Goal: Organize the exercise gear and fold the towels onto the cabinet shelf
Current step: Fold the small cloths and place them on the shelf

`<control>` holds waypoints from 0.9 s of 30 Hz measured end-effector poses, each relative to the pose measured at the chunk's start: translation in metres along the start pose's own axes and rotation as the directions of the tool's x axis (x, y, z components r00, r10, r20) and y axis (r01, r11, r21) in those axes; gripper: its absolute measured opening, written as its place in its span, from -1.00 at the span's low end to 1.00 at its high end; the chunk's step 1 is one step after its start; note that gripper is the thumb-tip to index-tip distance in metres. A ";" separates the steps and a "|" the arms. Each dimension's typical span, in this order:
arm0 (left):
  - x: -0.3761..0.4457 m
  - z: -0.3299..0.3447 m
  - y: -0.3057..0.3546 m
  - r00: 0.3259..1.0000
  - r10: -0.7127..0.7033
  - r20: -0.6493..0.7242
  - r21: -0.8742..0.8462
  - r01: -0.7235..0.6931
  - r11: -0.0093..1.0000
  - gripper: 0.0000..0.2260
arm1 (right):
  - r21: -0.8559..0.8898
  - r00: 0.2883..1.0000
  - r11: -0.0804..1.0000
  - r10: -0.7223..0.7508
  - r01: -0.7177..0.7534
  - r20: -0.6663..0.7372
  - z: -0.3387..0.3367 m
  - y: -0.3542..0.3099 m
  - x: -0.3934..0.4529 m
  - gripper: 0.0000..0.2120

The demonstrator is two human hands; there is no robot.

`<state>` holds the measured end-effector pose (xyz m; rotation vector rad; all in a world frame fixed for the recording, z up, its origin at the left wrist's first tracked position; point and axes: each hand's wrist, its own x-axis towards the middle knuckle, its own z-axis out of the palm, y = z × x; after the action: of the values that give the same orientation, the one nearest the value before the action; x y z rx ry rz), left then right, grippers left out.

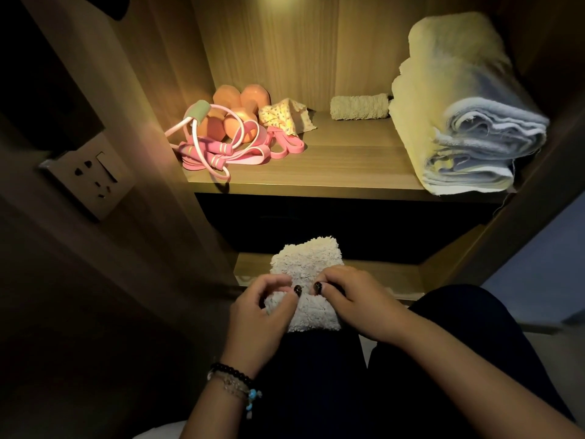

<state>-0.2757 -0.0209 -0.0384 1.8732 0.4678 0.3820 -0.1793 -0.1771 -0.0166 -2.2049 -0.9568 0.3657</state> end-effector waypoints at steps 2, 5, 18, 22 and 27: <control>0.000 0.002 -0.001 1.000 0.009 -0.027 0.001 -0.009 1.000 -0.89 | 0.039 0.990 0.998 -0.052 0.058 -0.130 0.005 0.002 -0.011 -0.88; 0.005 0.006 -0.003 0.997 -0.020 -0.069 -0.034 0.017 0.999 -0.88 | -0.137 0.914 0.964 -0.261 0.228 -0.310 0.006 0.004 -0.026 -0.88; -0.010 -0.015 -0.005 0.982 -0.014 0.187 -0.242 0.060 0.968 -0.66 | 0.035 0.991 0.995 -0.090 0.094 -0.094 0.002 0.018 -0.026 -0.77; -0.012 -0.005 0.000 0.993 -0.107 0.042 -0.326 0.115 0.938 -0.69 | 0.242 0.985 0.970 0.032 0.011 -0.171 0.007 0.010 -0.025 -0.85; -0.009 0.004 0.004 0.957 -0.288 -0.043 -0.325 0.259 0.909 -0.73 | 0.117 0.885 0.980 0.194 -0.159 -0.423 0.018 -0.002 -0.020 -0.68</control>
<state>-0.2814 -0.0298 -0.0364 1.4584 0.6806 0.3317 -0.2035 -0.1815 -0.0284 -2.1758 -0.4908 -0.0140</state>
